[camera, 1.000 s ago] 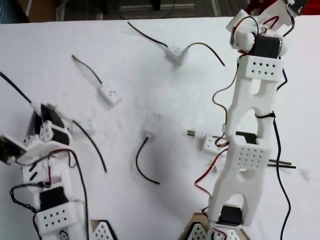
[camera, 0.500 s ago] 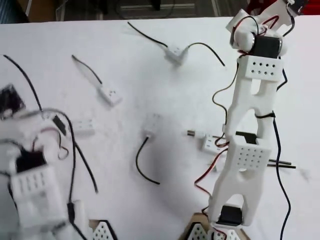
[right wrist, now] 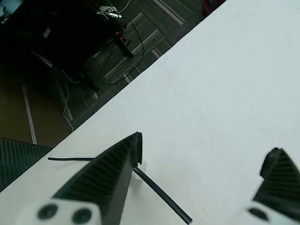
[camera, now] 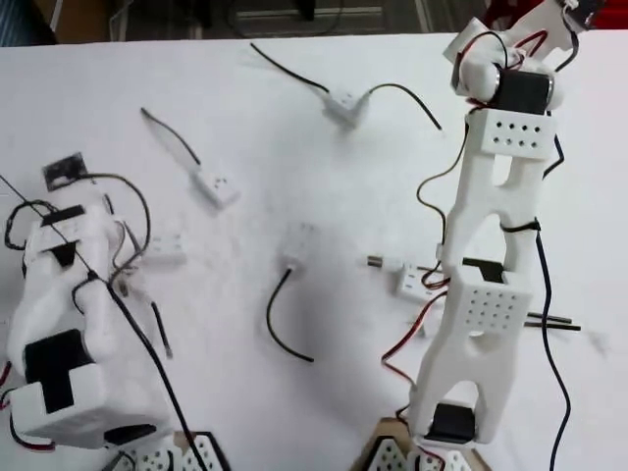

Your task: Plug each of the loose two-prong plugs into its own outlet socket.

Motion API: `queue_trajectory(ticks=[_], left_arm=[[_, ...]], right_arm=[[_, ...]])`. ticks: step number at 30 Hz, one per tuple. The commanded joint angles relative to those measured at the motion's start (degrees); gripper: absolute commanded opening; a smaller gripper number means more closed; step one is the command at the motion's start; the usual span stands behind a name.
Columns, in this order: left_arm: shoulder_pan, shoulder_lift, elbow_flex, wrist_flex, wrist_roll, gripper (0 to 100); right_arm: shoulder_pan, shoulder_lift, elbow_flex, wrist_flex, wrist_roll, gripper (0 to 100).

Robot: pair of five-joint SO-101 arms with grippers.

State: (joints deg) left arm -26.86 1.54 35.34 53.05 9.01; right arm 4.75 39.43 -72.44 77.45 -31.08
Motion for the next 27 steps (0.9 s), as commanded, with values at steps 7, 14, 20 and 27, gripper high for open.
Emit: queue_trajectory(ticks=[7,14,20,27], left_arm=[[-1.01,-0.04,-2.81,0.44,-0.53,21],[-1.63,-0.04,-2.90,1.41,-0.53,21],[-4.26,-3.91,-2.81,1.41,-0.53,21],[-4.97,-20.70,9.67,-5.98,1.49,21]], right_arm=[[-0.13,-3.91,-2.29,0.48,0.62,39.1],[-0.13,-3.91,-2.29,0.40,0.62,39.1],[-0.13,-3.91,-2.29,0.31,0.62,39.1],[-0.31,-3.91,-2.29,0.31,0.62,39.1]])
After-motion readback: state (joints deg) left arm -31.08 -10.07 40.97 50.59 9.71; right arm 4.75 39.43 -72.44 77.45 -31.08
